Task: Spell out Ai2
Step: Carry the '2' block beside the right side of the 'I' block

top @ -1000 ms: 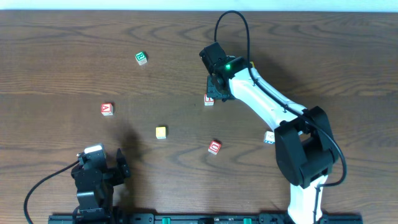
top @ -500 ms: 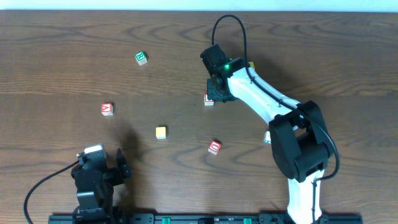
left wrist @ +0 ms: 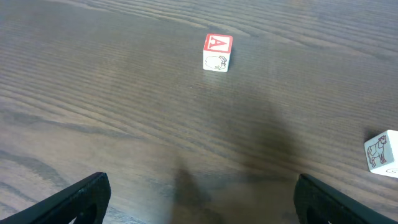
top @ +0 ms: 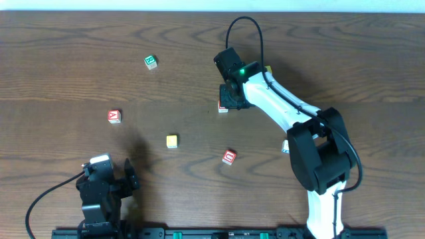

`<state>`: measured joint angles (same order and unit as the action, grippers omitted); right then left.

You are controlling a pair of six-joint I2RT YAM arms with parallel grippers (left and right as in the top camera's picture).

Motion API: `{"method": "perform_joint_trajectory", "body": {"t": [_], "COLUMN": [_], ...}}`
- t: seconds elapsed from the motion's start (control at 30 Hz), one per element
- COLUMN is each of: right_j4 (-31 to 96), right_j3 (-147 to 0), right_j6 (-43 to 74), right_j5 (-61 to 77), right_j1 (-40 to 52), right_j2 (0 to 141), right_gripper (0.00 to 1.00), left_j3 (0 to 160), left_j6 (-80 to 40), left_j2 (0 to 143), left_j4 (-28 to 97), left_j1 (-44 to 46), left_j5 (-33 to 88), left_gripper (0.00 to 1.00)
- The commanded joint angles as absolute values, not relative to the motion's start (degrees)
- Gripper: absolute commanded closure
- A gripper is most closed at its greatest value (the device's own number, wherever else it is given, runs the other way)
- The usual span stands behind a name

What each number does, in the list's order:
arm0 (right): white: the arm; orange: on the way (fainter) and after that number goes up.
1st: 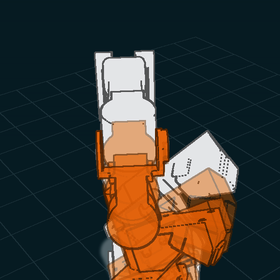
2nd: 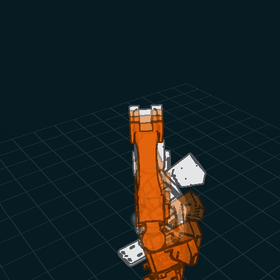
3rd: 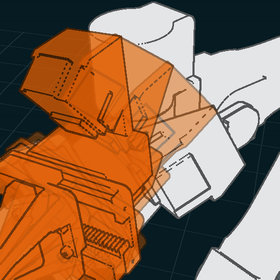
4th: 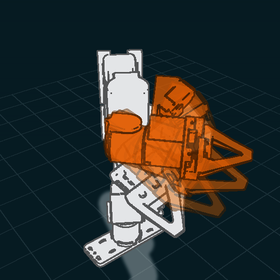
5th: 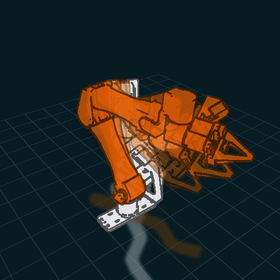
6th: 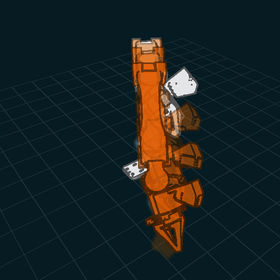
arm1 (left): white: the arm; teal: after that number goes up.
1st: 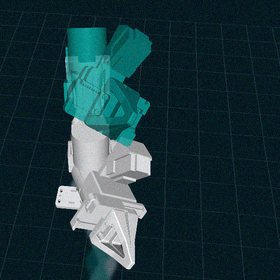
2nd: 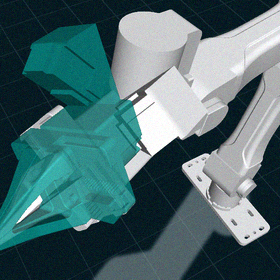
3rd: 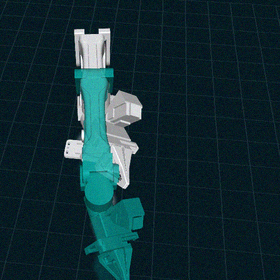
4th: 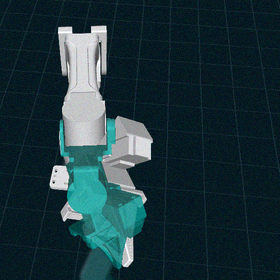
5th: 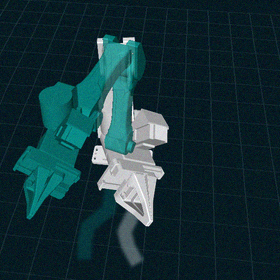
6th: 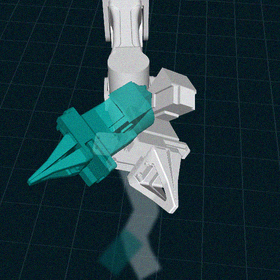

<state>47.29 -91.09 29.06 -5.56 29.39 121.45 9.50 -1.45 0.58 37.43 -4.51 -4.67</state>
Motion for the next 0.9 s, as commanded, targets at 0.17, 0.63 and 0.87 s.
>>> {"method": "perform_joint_trajectory", "body": {"t": [0.17,0.63,0.87], "right_j4": [47.2,47.4,47.4], "right_j3": [-91.8,-91.8,-91.8], "right_j6": [28.7,28.7,28.7], "right_j5": [-4.4,-4.5,-4.5], "right_j1": [29.2,29.2,29.2], "right_j2": [121.8,121.8,121.8], "right_gripper": [0.82,0.73,0.70], "left_j3": [9.0,9.0,9.0], "left_j6": [-1.3,-1.3,-1.3], "left_j2": [0.3,0.3,0.3], "left_j4": [37.5,37.5,37.5], "left_j1": [-4.9,-4.9,-4.9], "left_j5": [-5.0,-5.0,-5.0], "left_gripper": [0.04,0.05,0.05]}}
